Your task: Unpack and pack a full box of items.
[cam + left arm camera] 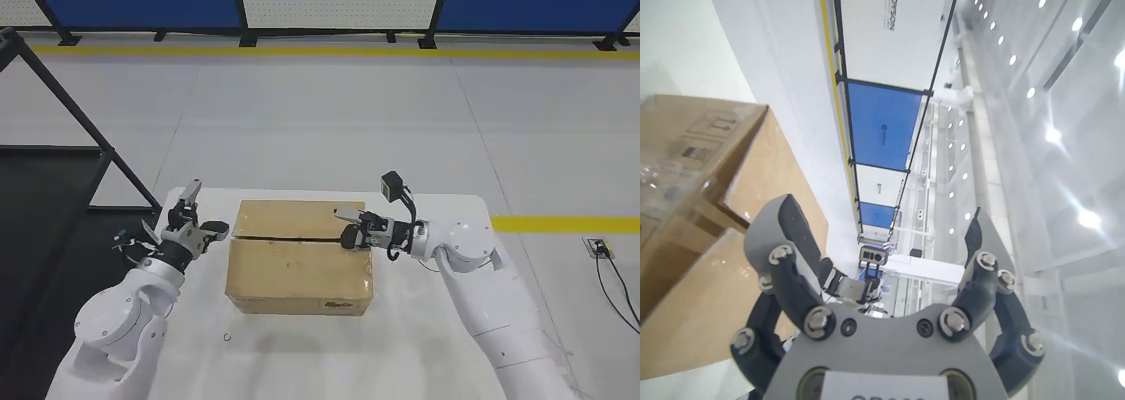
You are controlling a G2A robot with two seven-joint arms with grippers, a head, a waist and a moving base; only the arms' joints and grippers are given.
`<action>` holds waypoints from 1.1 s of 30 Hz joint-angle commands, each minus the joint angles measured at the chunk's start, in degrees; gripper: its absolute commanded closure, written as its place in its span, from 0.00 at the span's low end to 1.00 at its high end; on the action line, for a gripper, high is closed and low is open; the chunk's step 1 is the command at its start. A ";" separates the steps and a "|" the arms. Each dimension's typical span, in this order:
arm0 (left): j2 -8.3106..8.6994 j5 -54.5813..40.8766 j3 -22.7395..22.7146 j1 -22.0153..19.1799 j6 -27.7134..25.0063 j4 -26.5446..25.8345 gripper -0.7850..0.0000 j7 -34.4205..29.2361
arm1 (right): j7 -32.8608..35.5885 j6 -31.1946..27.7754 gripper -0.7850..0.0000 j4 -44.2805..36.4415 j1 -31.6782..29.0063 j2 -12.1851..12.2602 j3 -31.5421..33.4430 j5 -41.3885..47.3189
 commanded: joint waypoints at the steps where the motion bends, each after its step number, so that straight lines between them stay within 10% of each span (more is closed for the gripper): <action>1: -0.01 -0.28 -2.16 2.34 -1.05 -0.43 0.00 2.09 | -0.34 -0.82 0.00 0.82 0.04 0.00 -0.21 0.45; 12: -0.34 -5.55 -7.24 9.99 1.75 -0.29 0.00 5.18 | 0.40 -4.46 0.00 2.72 -0.69 0.88 0.76 1.79; 33: -0.32 -1.64 -2.85 8.13 6.16 4.93 0.00 1.79 | -1.16 -2.29 0.00 0.28 -1.28 1.39 -0.69 -0.17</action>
